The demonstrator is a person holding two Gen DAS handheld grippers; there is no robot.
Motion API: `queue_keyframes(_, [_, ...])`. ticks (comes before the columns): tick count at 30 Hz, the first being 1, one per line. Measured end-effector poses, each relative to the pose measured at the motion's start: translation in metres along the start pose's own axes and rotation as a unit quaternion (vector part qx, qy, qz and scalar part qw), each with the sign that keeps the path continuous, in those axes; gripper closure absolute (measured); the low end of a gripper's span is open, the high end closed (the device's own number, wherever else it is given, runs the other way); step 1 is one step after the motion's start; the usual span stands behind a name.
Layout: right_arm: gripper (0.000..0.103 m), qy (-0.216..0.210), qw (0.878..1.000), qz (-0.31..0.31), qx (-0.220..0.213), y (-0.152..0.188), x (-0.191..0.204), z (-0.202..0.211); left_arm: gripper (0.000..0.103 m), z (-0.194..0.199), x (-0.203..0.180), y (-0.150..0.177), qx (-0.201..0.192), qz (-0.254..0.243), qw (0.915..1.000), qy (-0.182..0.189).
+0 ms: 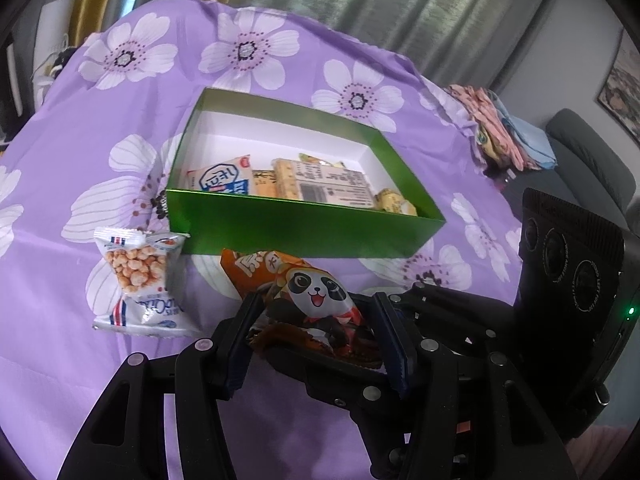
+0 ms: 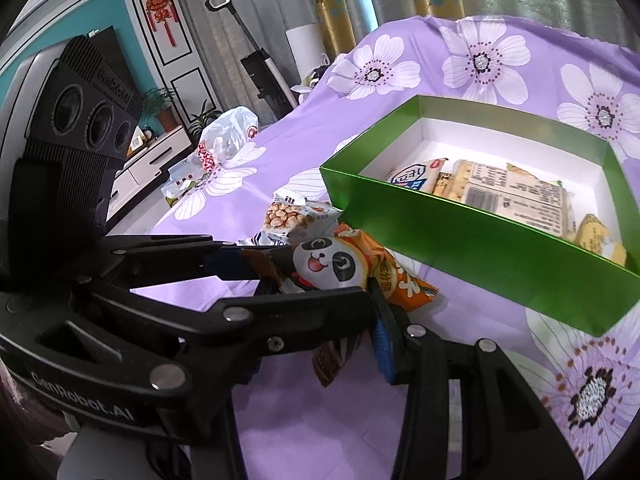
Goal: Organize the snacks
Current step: 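Lift the panda bag and carry it over the green box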
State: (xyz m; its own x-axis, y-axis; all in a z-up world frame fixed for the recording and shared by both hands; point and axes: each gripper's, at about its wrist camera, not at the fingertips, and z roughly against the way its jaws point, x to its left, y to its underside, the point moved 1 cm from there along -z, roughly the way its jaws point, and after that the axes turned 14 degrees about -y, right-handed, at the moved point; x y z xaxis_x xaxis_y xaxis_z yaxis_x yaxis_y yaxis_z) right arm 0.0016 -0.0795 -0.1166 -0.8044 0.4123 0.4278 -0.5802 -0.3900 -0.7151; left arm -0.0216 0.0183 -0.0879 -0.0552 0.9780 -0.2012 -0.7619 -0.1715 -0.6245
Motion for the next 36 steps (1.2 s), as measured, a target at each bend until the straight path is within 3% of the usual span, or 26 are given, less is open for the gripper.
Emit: queue_keyframes(36, [0.058,0.039,0.996,0.006,-0.076,0.014,0.011,0.081,0.047,0.037,-0.078,-0.004,-0.031,-0.077,0.9965,0.010])
